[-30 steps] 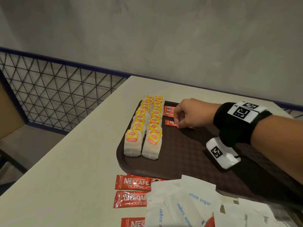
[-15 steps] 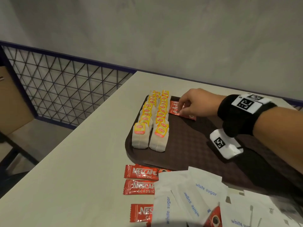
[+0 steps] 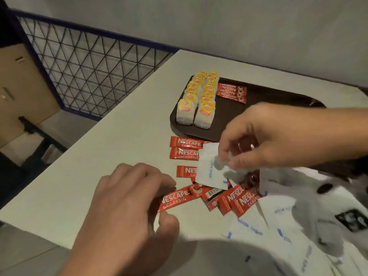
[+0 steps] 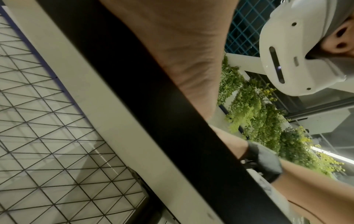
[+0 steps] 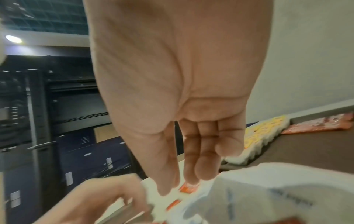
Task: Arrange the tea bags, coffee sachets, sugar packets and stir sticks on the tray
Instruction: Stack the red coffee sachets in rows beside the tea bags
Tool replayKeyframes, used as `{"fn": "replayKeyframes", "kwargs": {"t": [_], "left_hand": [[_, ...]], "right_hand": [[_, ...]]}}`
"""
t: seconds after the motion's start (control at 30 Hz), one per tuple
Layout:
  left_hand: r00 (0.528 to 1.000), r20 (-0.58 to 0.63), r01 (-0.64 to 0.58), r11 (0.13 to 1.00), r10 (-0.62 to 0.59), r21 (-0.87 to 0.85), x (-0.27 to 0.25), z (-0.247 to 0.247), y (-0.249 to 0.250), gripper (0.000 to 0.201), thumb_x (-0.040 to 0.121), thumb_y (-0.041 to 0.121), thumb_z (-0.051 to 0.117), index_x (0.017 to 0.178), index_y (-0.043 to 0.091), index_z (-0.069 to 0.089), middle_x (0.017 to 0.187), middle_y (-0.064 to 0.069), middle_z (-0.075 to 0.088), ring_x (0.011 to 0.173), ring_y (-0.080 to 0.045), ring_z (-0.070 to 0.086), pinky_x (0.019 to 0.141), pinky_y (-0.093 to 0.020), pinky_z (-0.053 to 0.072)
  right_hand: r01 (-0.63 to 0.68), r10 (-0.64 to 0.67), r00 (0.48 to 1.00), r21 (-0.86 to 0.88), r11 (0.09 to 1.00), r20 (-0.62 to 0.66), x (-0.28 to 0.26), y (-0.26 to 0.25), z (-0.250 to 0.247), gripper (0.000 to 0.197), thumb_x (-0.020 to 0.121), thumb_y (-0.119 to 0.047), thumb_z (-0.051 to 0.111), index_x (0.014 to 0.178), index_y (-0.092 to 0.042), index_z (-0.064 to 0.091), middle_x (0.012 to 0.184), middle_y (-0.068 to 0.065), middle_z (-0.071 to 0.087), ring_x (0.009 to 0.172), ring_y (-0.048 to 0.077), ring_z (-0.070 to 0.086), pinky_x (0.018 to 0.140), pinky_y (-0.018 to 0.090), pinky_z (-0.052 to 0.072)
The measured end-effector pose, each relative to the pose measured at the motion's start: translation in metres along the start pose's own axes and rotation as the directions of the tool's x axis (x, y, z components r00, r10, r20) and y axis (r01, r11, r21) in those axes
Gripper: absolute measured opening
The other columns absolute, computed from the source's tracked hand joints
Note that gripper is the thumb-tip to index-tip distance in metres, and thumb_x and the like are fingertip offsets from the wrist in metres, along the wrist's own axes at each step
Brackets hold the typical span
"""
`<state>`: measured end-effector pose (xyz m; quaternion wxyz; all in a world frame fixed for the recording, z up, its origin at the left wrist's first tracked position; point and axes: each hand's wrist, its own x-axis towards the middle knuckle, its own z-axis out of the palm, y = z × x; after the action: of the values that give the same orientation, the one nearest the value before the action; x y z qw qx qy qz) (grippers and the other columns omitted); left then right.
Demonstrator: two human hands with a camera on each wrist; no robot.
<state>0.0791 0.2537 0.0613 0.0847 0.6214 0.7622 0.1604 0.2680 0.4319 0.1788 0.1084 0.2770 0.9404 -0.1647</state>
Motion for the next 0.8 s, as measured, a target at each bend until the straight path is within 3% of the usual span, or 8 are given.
{"fn": "replayKeyframes", "kwargs": {"t": [0.07, 0.17, 0.33, 0.43, 0.57, 0.7, 0.77, 0.8], "left_hand": [[0.997, -0.070, 0.017, 1.000, -0.018, -0.008, 0.004, -0.005, 0.013, 0.032, 0.068, 0.048, 0.052, 0.098, 0.043, 0.063, 0.097, 0.027, 0.056, 0.094, -0.004, 0.043, 0.081, -0.031, 0.035], [0.995, -0.095, -0.004, 0.998, -0.002, -0.063, 0.001, -0.001, 0.014, 0.023, 0.073, 0.047, 0.052, 0.091, 0.040, 0.065, 0.089, 0.023, 0.053, 0.089, -0.008, 0.045, 0.080, -0.037, 0.040], [0.987, -0.159, -0.057, 0.991, 0.038, -0.120, -0.001, 0.003, 0.011, 0.008, 0.077, 0.044, 0.053, 0.081, 0.038, 0.055, 0.079, 0.022, 0.050, 0.082, -0.007, 0.045, 0.077, -0.035, 0.038], [0.981, -0.192, -0.064, 0.985, 0.032, -0.163, -0.002, 0.004, 0.009, 0.009, 0.077, 0.042, 0.054, 0.084, 0.037, 0.053, 0.077, 0.023, 0.050, 0.081, -0.004, 0.046, 0.076, -0.034, 0.038], [0.964, -0.263, -0.082, 0.978, 0.029, -0.191, -0.003, 0.007, 0.009, 0.013, 0.079, 0.041, 0.055, 0.092, 0.039, 0.056, 0.083, 0.024, 0.052, 0.083, -0.006, 0.047, 0.080, -0.034, 0.041], [0.895, -0.439, -0.198, 0.949, 0.074, -0.244, -0.009, 0.010, 0.012, 0.015, 0.081, 0.031, 0.065, 0.095, 0.029, 0.061, 0.091, 0.019, 0.055, 0.087, -0.008, 0.050, 0.079, -0.036, 0.046], [0.857, -0.510, -0.312, 0.867, 0.080, -0.389, -0.017, 0.011, 0.021, 0.014, 0.082, 0.023, 0.069, 0.094, 0.024, 0.064, 0.093, 0.015, 0.059, 0.090, -0.013, 0.057, 0.077, -0.037, 0.050], [0.860, -0.505, -0.365, 0.780, 0.073, -0.508, -0.021, 0.011, 0.028, 0.014, 0.082, 0.022, 0.071, 0.096, 0.023, 0.066, 0.094, 0.013, 0.061, 0.090, -0.017, 0.059, 0.077, -0.041, 0.053]], "right_hand": [[0.054, -0.051, 0.998, -0.077, 0.996, 0.044, -0.015, -0.020, 0.015, 0.017, 0.084, -0.047, 0.070, 0.098, -0.038, 0.072, 0.083, -0.017, 0.068, 0.079, 0.001, 0.064, 0.069, 0.019, 0.050], [0.105, -0.100, 0.994, -0.250, 0.963, 0.032, -0.029, -0.029, 0.037, 0.028, 0.086, -0.054, 0.065, 0.111, -0.041, 0.063, 0.093, -0.019, 0.058, 0.090, 0.002, 0.055, 0.077, 0.023, 0.049], [-0.006, 0.009, 1.000, -0.324, 0.946, 0.006, -0.049, -0.019, 0.051, 0.046, 0.086, -0.062, 0.062, 0.128, -0.048, 0.049, 0.105, -0.022, 0.045, 0.102, 0.001, 0.048, 0.085, 0.022, 0.047], [-0.030, 0.016, 0.999, -0.289, 0.957, -0.050, -0.050, -0.016, 0.062, 0.032, 0.090, -0.053, 0.064, 0.119, -0.043, 0.054, 0.101, -0.018, 0.048, 0.098, 0.005, 0.054, 0.084, 0.027, 0.050], [-0.051, 0.020, 0.993, -0.274, 0.960, -0.116, -0.052, -0.020, 0.064, 0.019, 0.090, -0.048, 0.069, 0.098, -0.038, 0.055, 0.095, -0.016, 0.046, 0.087, 0.008, 0.053, 0.074, 0.025, 0.048], [-0.010, -0.037, 0.976, -0.213, 0.977, -0.216, -0.061, -0.021, 0.060, 0.016, 0.087, -0.040, 0.073, 0.089, -0.035, 0.058, 0.096, -0.015, 0.049, 0.086, 0.006, 0.053, 0.071, 0.027, 0.047], [0.042, -0.070, 0.941, -0.091, 0.995, -0.332, -0.070, -0.026, 0.056, 0.010, 0.085, -0.041, 0.069, 0.088, -0.035, 0.062, 0.092, -0.017, 0.055, 0.085, 0.005, 0.056, 0.069, 0.022, 0.045], [0.071, -0.067, 0.906, -0.004, 0.997, -0.417, -0.076, -0.030, 0.055, 0.010, 0.084, -0.042, 0.068, 0.088, -0.034, 0.065, 0.090, -0.017, 0.059, 0.085, 0.005, 0.058, 0.068, 0.018, 0.043]]}}
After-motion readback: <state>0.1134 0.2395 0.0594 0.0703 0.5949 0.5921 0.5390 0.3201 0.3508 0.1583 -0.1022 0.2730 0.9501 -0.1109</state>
